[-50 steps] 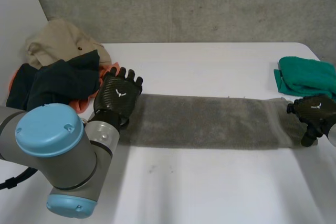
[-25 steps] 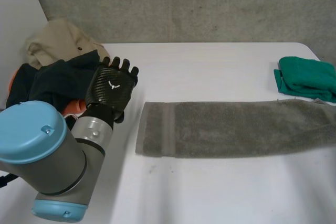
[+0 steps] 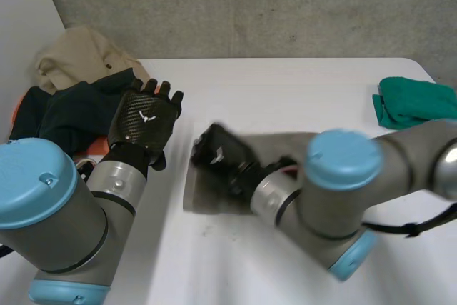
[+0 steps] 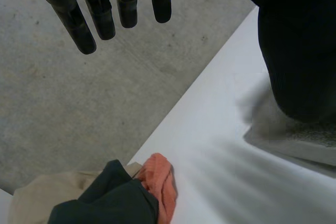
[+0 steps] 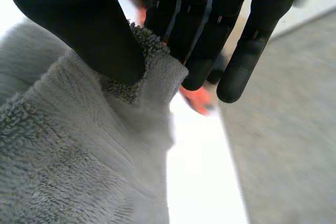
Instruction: Fold the laundry.
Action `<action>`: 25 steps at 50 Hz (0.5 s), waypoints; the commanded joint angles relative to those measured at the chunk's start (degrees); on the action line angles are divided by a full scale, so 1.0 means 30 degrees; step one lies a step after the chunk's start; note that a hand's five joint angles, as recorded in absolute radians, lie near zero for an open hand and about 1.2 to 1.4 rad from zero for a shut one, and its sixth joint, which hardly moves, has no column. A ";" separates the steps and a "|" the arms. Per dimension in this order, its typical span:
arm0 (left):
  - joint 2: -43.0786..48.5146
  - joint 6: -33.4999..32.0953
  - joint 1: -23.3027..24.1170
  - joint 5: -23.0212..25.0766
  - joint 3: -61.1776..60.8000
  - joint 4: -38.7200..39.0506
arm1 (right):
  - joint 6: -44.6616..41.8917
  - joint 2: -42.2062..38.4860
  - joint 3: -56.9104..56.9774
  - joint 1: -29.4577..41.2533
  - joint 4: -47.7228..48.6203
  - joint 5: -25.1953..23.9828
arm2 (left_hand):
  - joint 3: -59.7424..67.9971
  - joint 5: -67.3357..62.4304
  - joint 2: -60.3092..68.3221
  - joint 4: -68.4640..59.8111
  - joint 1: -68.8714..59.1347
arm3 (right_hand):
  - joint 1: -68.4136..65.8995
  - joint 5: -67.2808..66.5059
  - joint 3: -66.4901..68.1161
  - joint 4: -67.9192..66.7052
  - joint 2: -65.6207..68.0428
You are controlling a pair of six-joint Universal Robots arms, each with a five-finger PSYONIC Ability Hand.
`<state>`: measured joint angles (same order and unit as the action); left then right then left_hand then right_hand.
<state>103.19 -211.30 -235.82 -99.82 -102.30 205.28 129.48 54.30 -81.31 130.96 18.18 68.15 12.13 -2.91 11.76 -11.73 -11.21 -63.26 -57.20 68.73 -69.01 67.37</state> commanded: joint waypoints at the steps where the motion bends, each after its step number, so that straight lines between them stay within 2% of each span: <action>1: 0.0028 -0.0025 0.0092 0.0051 -0.0176 -0.0017 | 0.0259 -0.0319 -0.0172 0.0585 -0.0553 0.0251 | -0.0709 0.0970 -0.0587 0.0576 0.0402 | 0.1364 0.2676 -0.3186 0.3281 -0.2732; 2: 0.0028 -0.0055 0.0121 0.0080 -0.0118 -0.0017 | 0.0405 0.0118 -0.0376 0.0586 -0.0640 0.0456 | -0.0709 0.0970 -0.0587 0.0576 0.0402 | 1.3345 1.4656 -1.5167 1.5261 -1.4712; 3: 0.0028 -0.0055 0.0122 0.0080 -0.0089 -0.0017 | 0.0551 0.0413 -0.0494 0.0499 -0.0699 0.0603 | -0.0709 0.0970 -0.0587 0.0576 0.0402 | 1.7755 1.9066 -1.9577 1.9672 -1.9122; 5: 0.0028 -0.0055 0.0151 0.0080 0.0028 -0.0017 | 0.0960 0.0998 -0.0845 0.0120 -0.0816 0.1012 | -0.0709 0.0970 -0.0587 0.0576 0.0402 | 1.7755 1.9066 -1.9577 1.9672 -1.9122; 11: 0.0145 -0.0084 0.0355 0.0051 0.0555 0.0012 | 0.4358 0.3490 -0.2164 -0.3629 -0.3448 0.3239 | -0.0709 0.0970 -0.0587 0.0576 0.0402 | 1.7755 1.9066 -1.9577 1.9672 -1.9122; 15: 0.0233 -0.0084 0.0765 0.0080 0.0761 0.0012 | 0.4684 0.3755 -0.3305 -0.5124 -0.5911 0.3124 | -0.0709 0.0970 -0.0587 0.0576 0.0402 | 1.7755 1.9066 -1.9577 1.9672 -1.9122; 20: 0.0350 -0.0114 0.0971 0.0080 0.0995 0.0012 | 0.4159 0.3640 -0.4682 -0.7115 -0.5916 0.3269 | -0.0709 0.0970 -0.0587 0.0576 0.0402 | 1.7580 1.8892 -1.9402 1.9497 -1.8947; 23: 0.0438 -0.0114 0.1001 0.0051 0.0996 0.0012 | 0.3456 0.3346 -0.5007 -0.7762 -0.5681 0.3358 | -0.0709 0.0970 -0.0587 0.0576 0.0402 | 1.2477 1.3788 -1.4299 1.4393 -1.3844; 24: 0.0438 -0.0114 0.1001 0.0051 0.0967 0.0012 | 0.2815 0.3113 -0.5094 -0.8054 -0.5506 0.3474 | -0.0709 0.0970 -0.0587 0.0576 0.0402 | 0.7683 0.8994 -0.9505 0.9599 -0.9050; 25: 0.0438 -0.0085 0.1030 0.0051 0.0966 0.0012 | 0.2460 0.3053 -0.5095 -0.8202 -0.5417 0.3591 | -0.0709 0.0970 -0.0587 0.0576 0.0402 | 0.5303 0.6615 -0.7125 0.7220 -0.6671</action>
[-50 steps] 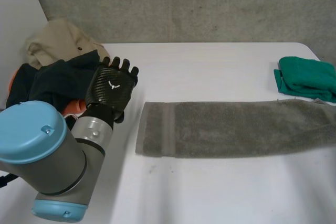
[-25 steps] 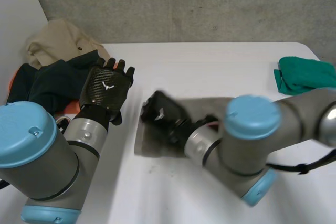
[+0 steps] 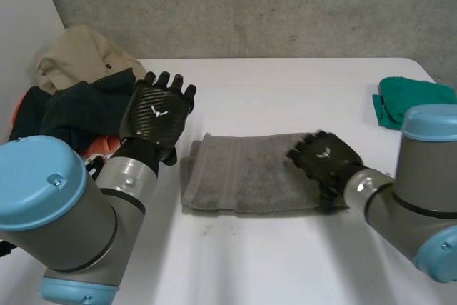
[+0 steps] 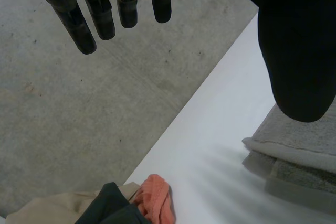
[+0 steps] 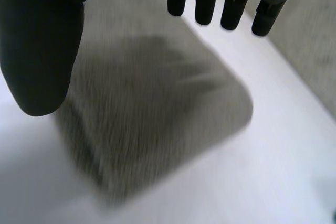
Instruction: Fold the laundry.
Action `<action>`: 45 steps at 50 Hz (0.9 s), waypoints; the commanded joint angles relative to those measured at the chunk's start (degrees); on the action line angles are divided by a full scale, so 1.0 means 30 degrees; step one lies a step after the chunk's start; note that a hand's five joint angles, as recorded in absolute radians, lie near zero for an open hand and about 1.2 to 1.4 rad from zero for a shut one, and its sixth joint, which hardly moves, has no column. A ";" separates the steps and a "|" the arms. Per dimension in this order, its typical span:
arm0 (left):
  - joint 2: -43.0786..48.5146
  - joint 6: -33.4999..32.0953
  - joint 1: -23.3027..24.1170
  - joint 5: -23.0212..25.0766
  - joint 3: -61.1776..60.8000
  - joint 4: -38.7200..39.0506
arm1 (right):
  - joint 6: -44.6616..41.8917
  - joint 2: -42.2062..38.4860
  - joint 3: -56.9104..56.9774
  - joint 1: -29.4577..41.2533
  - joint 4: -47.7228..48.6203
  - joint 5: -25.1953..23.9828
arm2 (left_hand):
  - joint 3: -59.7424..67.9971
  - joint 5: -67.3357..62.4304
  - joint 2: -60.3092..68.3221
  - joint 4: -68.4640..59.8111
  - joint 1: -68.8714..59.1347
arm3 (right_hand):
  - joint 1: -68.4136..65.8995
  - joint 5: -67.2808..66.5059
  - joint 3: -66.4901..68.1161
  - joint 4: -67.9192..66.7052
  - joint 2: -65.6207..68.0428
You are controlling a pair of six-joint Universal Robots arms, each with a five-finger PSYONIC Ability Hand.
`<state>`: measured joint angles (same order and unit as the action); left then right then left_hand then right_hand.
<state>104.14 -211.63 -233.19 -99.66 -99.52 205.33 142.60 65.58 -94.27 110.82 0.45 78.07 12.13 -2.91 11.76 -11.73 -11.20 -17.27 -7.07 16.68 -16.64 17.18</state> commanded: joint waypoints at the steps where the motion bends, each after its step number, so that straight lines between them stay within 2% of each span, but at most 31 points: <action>1: 0.0151 -0.0005 0.0181 -0.0004 0.0039 -0.0005 | -0.2209 -0.0766 -0.0746 -0.1635 0.0610 0.0400 | -0.0709 0.0969 -0.0587 0.0576 0.0401 | -1.2605 -1.2671 1.2803 -1.2817 1.2634; 3: 0.0122 0.0024 0.0297 -0.0004 0.0010 -0.0005 | -0.2707 -0.0709 -0.0542 -0.1783 0.1280 0.1041 | -0.0709 0.0969 -0.0587 0.0576 0.0401 | -2.0859 -2.0925 2.1057 -2.1071 2.0888; 7: -0.0024 0.0024 0.0386 -0.0062 -0.0107 -0.0034 | -0.3029 -0.0649 -0.0190 -0.1724 0.2977 0.2301 | -0.0709 0.0969 -0.0587 0.0576 0.0401 | -2.0909 -2.0976 2.1108 -2.1121 2.0938; 10: -0.0171 -0.0005 0.0415 -0.0063 -0.0195 -0.0063 | -0.3236 -0.0416 -0.0014 -0.1258 0.3715 0.2570 | -0.0709 0.0969 -0.0587 0.0576 0.0401 | -2.0909 -2.0976 2.1108 -2.1121 2.0938; 14: -0.0551 -0.0034 0.0415 -0.0092 -0.0283 -0.0122 | -0.3676 0.0404 0.0630 0.1229 0.4331 0.2423 | -0.0709 0.0969 -0.0587 0.0576 0.0401 | -2.0909 -2.0976 2.1108 -2.1121 2.0938; 17: -0.0932 -0.0005 0.0386 -0.0092 -0.0371 -0.0122 | -0.3793 0.0201 0.1246 0.3456 0.4449 0.1693 | -0.0709 0.0969 -0.0587 0.0576 0.0401 | -2.0909 -2.0976 2.1108 -2.1121 2.0938; 21: -0.0962 0.0024 0.0299 -0.0150 -0.0401 -0.0151 | -0.3939 -0.0852 0.1335 0.5830 0.5209 -0.0472 | -0.0709 0.0969 -0.0587 0.0576 0.0401 | -2.0909 -2.0976 2.1108 -2.1121 2.0938; 22: -0.0962 0.0024 0.0269 -0.0208 -0.0401 -0.0151 | -0.4346 -0.1232 0.1161 0.6530 0.5588 -0.1522 | -0.0709 0.0969 -0.0587 0.0576 0.0401 | -2.0909 -2.0976 2.1108 -2.1121 2.0938; 25: -0.0962 0.0053 0.0240 -0.0238 -0.0517 -0.0239 | -0.5109 -0.1877 0.0897 0.7267 0.5913 -0.2816 | -0.0709 0.0969 -0.0587 0.0576 0.0401 | -2.0909 -2.0976 2.1108 -2.1121 2.0938; 27: -0.0962 0.0054 0.0181 -0.0268 -0.0518 -0.0269 | -0.5258 -0.2026 0.0691 0.7241 0.5972 -0.3055 | -0.0709 0.0969 -0.0587 0.0576 0.0401 | -2.0909 -2.0976 2.1108 -2.1121 2.0938; 30: -0.0962 0.0287 0.0152 -0.0297 -0.0460 -0.0239 | -0.4734 -0.1821 0.0339 0.7094 0.6031 -0.3202 | -0.0693 0.0954 -0.0571 0.0561 0.0385 | -0.6568 -0.6635 0.6767 -0.6780 0.6597; 31: -0.0933 0.0520 0.0152 -0.0297 -0.0343 -0.0210 | -0.4064 -0.1618 0.0165 0.7065 0.6118 -0.3260 | -0.0638 0.0898 -0.0516 0.0505 0.0330 | 0.2424 0.2358 -0.2226 0.2212 -0.2395; 34: -0.0933 0.0989 0.0122 -0.0268 -0.0079 -0.0210 | -0.2423 -0.0654 -0.0012 0.6102 0.6265 -0.3202 | -0.0526 0.0786 -0.0404 0.0393 0.0218 | 0.2424 0.2358 -0.2226 0.2212 -0.2395; 37: -0.0875 0.1692 0.0297 -0.0268 0.0593 -0.0210 | 0.1556 0.1484 -0.0364 0.3789 0.6354 -0.3086 | -0.0414 0.0674 -0.0292 0.0281 0.0105 | 0.2424 0.2358 -0.2226 0.2212 -0.2395; 38: -0.0787 0.1868 0.0327 -0.0268 0.0827 -0.0210 | 0.3772 0.2214 -0.0365 0.2826 0.6325 -0.2882 | -0.0302 0.0562 -0.0180 0.0169 -0.0006 | 0.2424 0.2358 -0.2226 0.2212 -0.2395; 42: -0.0059 0.3359 0.0968 -0.0180 0.2172 -0.0269 | 0.8117 0.2719 -0.0072 0.1355 0.4983 -0.2297 | 0.0035 0.0225 0.0157 -0.0168 -0.0343 | 0.2424 0.2358 -0.2226 0.2212 -0.2395; 45: 0.1114 0.4124 0.1906 -0.0150 0.3258 -0.0502 | 0.9416 0.2924 0.0366 0.0767 0.3604 -0.1973 | 0.0092 0.0169 0.0214 -0.0224 -0.0400 | 0.2424 0.2358 -0.2226 0.2212 -0.2395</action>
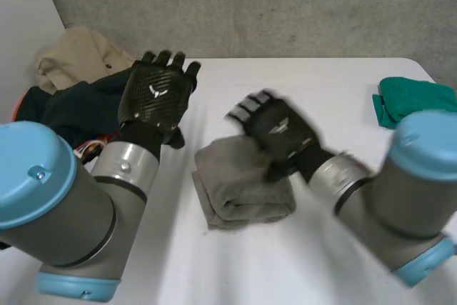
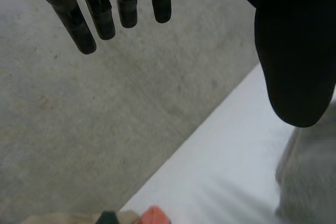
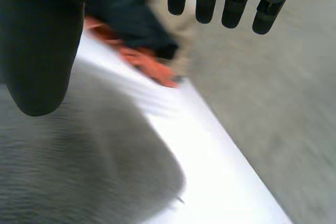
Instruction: Fold the laundry.
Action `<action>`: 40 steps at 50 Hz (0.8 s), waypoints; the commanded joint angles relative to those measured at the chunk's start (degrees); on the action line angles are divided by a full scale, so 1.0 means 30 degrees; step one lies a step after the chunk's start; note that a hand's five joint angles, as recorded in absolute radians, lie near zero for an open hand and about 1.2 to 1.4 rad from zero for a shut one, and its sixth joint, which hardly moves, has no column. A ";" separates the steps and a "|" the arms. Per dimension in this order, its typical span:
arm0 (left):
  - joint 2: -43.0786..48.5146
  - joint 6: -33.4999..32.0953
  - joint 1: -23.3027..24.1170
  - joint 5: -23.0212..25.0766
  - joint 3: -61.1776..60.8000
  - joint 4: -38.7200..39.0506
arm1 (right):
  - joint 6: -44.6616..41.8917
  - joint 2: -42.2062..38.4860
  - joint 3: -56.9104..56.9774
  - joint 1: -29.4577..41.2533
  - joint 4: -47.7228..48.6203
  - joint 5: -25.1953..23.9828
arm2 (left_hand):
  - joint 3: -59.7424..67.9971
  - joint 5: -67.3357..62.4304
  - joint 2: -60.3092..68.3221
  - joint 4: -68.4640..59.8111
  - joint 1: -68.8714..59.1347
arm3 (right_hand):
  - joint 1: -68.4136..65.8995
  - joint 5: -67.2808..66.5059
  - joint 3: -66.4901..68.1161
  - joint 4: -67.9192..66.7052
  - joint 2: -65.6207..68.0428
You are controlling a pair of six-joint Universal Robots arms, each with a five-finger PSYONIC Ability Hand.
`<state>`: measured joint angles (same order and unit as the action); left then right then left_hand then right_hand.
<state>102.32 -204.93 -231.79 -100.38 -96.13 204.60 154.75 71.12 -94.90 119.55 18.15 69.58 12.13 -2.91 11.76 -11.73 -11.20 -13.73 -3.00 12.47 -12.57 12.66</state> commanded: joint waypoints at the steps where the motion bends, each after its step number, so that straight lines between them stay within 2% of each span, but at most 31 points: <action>1: 0.2479 0.2357 0.2081 0.0092 0.2885 -0.0636 | 0.5863 0.0874 0.1014 -0.2377 -0.3228 0.0831 | 0.0092 0.0169 0.0214 -0.0224 -0.0400 | 0.1244 0.0999 -0.0825 0.0857 -0.0887; 4: 0.3742 0.2975 0.2642 0.0092 0.4032 -0.1574 | 0.6015 0.0638 0.1602 -0.2379 -0.4434 0.0831 | 0.0092 0.0169 0.0214 -0.0224 -0.0400 | 0.1244 0.0999 -0.0825 0.0857 -0.0887; 11: 0.7259 0.5289 0.3083 -0.0083 0.7080 -0.5586 | 0.6190 -0.2786 0.4705 -0.2174 -0.6925 0.0919 | 0.0092 0.0169 0.0214 -0.0224 -0.0400 | 0.1244 0.0999 -0.0825 0.0857 -0.0887; 13: 0.8019 0.5671 0.2996 -0.0664 0.7520 -0.6959 | 0.6250 -0.3809 0.5815 -0.2203 -0.7918 0.0773 | 0.0148 0.0112 0.0270 -0.0280 -0.0456 | 0.1244 0.0999 -0.0825 0.0857 -0.0887; 20: 0.8638 0.5003 0.2762 -0.3215 0.7495 -0.8987 | 0.5869 -0.6945 0.8893 -0.0802 -1.0207 0.0977 | 0.0148 0.0112 0.0270 -0.0280 -0.0456 | 0.1244 0.0999 -0.0825 0.0857 -0.0887; 23: 0.8639 0.4299 0.2615 -0.3335 0.7143 -0.9311 | 0.5752 -0.7534 0.9425 -0.0331 -1.0472 0.0977 | 0.0148 0.0112 0.0270 -0.0280 -0.0456 | 0.1244 0.0999 -0.0825 0.0857 -0.0887; 29: 0.8492 0.3505 0.2322 -0.3248 0.6556 -0.9312 | 0.4494 -0.7712 0.9046 0.0023 -1.0122 0.1094 | 0.0204 0.0056 0.0326 -0.0336 -0.0512 | 0.1244 0.0999 -0.0825 0.0857 -0.0887; 35: 0.8375 0.3534 0.2263 -0.3189 0.6584 -0.9224 | 0.3115 -0.7331 0.7934 -0.0006 -0.8748 0.2529 | 0.0092 0.0169 0.0214 -0.0224 -0.0400 | 0.1244 0.0999 -0.0825 0.0857 -0.0887; 39: 0.7704 0.3534 0.2292 -0.3160 0.6643 -0.9136 | 0.2880 -0.5930 0.6617 -0.0181 -0.6932 0.2998 | -0.0133 0.0393 -0.0011 0.0000 -0.0176 | 0.1244 0.0999 -0.0825 0.0857 -0.0887; 40: 0.7034 0.3534 0.2292 -0.3160 0.6643 -0.9078 | 0.2822 -0.4678 0.5860 -0.0182 -0.6261 0.3086 | -0.0133 0.0393 -0.0011 0.0000 -0.0176 | 0.1244 0.0999 -0.0825 0.0857 -0.0887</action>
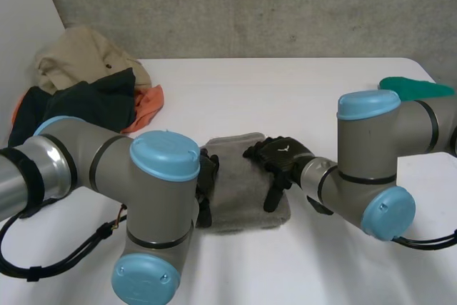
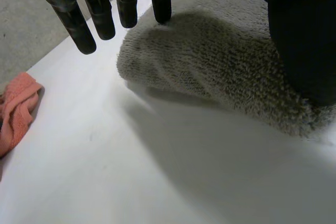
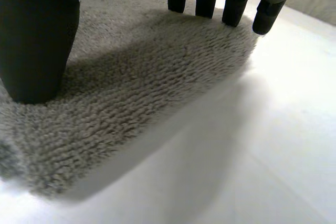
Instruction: Fold the laundry.
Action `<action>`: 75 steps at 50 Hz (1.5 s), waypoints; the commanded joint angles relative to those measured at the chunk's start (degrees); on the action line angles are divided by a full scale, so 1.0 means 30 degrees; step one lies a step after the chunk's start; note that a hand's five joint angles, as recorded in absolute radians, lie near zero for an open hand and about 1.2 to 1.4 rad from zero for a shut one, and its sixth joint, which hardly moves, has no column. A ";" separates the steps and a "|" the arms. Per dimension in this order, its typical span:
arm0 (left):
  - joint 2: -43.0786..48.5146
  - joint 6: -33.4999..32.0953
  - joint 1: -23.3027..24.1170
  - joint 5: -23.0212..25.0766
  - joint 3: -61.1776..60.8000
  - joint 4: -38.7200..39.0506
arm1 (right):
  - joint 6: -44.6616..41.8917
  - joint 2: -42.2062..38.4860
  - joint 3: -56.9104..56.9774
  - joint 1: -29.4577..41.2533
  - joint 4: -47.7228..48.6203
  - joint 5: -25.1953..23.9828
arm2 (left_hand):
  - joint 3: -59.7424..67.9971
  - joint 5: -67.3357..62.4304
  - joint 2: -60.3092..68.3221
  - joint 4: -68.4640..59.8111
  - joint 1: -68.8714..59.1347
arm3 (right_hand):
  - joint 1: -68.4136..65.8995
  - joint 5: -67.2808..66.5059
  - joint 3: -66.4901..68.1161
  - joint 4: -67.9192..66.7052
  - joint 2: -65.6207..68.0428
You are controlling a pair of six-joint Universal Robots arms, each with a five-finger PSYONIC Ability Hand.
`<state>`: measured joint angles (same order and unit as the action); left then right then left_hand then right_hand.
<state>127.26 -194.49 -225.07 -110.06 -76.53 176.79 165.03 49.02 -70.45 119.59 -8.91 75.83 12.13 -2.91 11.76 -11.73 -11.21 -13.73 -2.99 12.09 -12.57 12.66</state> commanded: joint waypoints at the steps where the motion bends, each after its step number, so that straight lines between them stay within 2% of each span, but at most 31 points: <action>1: -0.1665 0.0085 0.0054 0.0095 0.0079 0.0190 | -0.0665 0.3340 -0.2705 -0.0226 0.3084 0.1001 | -0.0188 0.0450 -0.0066 0.0055 -0.0119 | 0.1244 0.0998 -0.0695 0.0857 -0.0886; 3: -0.2397 0.0085 0.0054 0.0240 0.0021 0.0219 | -0.0869 0.4541 -0.3583 -0.0226 0.3728 0.1002 | -0.0300 0.0562 -0.0178 0.0168 -0.0006 | 0.1244 0.0998 -0.0695 0.0857 -0.0886; 7: -0.4155 0.0115 0.0025 0.1644 -0.0067 0.0424 | -0.1514 0.7150 -0.6336 -0.0051 0.5748 0.1001 | -0.0301 0.0563 -0.0179 0.0168 -0.0006 | 0.1244 0.0998 -0.0695 0.0857 -0.0886; 11: -0.5914 0.0115 -0.0238 0.4045 -0.0652 0.0600 | -0.2158 0.8998 -0.9617 0.0096 0.8034 0.0884 | -0.0357 0.0619 -0.0235 0.0224 0.0050 | 0.1244 0.0998 -0.0695 0.0857 -0.0886; 12: -0.6410 0.0115 -0.0500 0.5065 -0.0885 0.0803 | -0.2450 0.9262 -1.0899 0.0154 0.8966 0.0826 | -0.0357 0.0619 -0.0235 0.0224 0.0050 | 0.1244 0.0998 -0.0695 0.0857 -0.0886; 13: -0.6415 0.0115 -0.0502 0.5075 -0.0888 0.0805 | -0.2540 0.9322 -1.1463 0.0213 0.9469 0.0825 | -0.0357 0.0619 -0.0235 0.0224 0.0050 | 0.1244 0.0998 -0.0695 0.0857 -0.0886; 14: -0.6850 0.0173 -0.1053 0.6468 -0.1265 0.1037 | -0.2715 0.9323 -1.2629 0.0358 1.0547 0.0796 | -0.0357 0.0619 -0.0235 0.0224 0.0050 | 0.1244 0.0998 -0.0695 0.0857 -0.0886; 17: -0.7117 0.0319 -0.1701 0.8144 -0.1677 0.1274 | -0.2775 0.9090 -1.4069 0.1001 1.2365 0.0825 | -0.0301 0.0563 -0.0179 0.0169 -0.0005 | 0.1244 0.0998 -0.0695 0.0857 -0.0886; 21: -0.7118 0.0437 -0.1879 0.9408 -0.1796 0.1274 | -0.2921 0.8214 -1.5041 0.1939 1.4592 0.1000 | -0.0301 0.0563 -0.0179 0.0168 -0.0006 | 0.1244 0.0998 -0.0695 0.0857 -0.0886; 25: -0.7059 0.0554 -0.1880 0.9558 -0.1825 0.1362 | -0.3243 0.6838 -1.4899 0.2352 1.6062 0.1060 | -0.0245 0.0506 -0.0123 0.0112 -0.0062 | 0.1244 0.0998 -0.0695 0.0857 -0.0886; 32: -0.6884 0.0642 -0.1791 0.9558 -0.1854 0.1362 | -0.4471 0.4727 -1.3756 0.2381 1.6212 0.1089 | -0.0245 0.0506 -0.0123 0.0112 -0.0062 | 0.0382 0.0136 0.0167 -0.0005 -0.0024; 41: -0.6854 0.0759 -0.1820 0.9558 -0.1972 0.1450 | -0.5060 0.3406 -1.2495 0.2381 1.6476 0.1118 | -0.0245 0.0506 -0.0123 0.0112 -0.0062 | -0.4891 -0.5137 0.5440 -0.5278 0.5249; 52: -0.6854 0.0789 -0.1879 0.9558 -0.2030 0.1626 | -0.5148 0.2615 -1.1442 0.2410 1.6505 0.1060 | -0.0189 0.0450 -0.0067 0.0056 -0.0118 | -0.6577 -0.6823 0.7126 -0.6964 0.6935; 60: -0.6854 0.0847 -0.1909 0.9558 -0.2030 0.1626 | -0.5207 0.2116 -1.0736 0.2469 1.6447 0.1148 | -0.0077 0.0338 0.0045 -0.0056 -0.0230 | -0.6020 -0.6266 0.6569 -0.6408 0.6379; 67: -0.6854 0.0964 -0.1908 0.9558 -0.2118 0.1626 | -0.5031 0.2496 -1.1173 0.2528 1.6095 0.1119 | -0.0077 0.0338 0.0045 -0.0056 -0.0230 | -0.0138 -0.0384 0.0687 -0.0525 0.0496; 75: -0.6883 0.0964 -0.1909 0.9558 -0.2235 0.1684 | -0.4915 0.3228 -1.2025 0.2440 1.6124 0.1030 | -0.0077 0.0338 0.0045 -0.0056 -0.0230 | 0.0375 0.0129 0.0174 -0.0012 -0.0017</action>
<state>106.63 -191.60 -230.78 -81.35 -83.11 181.74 149.92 57.08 -104.78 127.13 39.39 79.16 12.13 -2.90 11.76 -11.72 -11.21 -16.81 -3.44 14.60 -14.71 15.07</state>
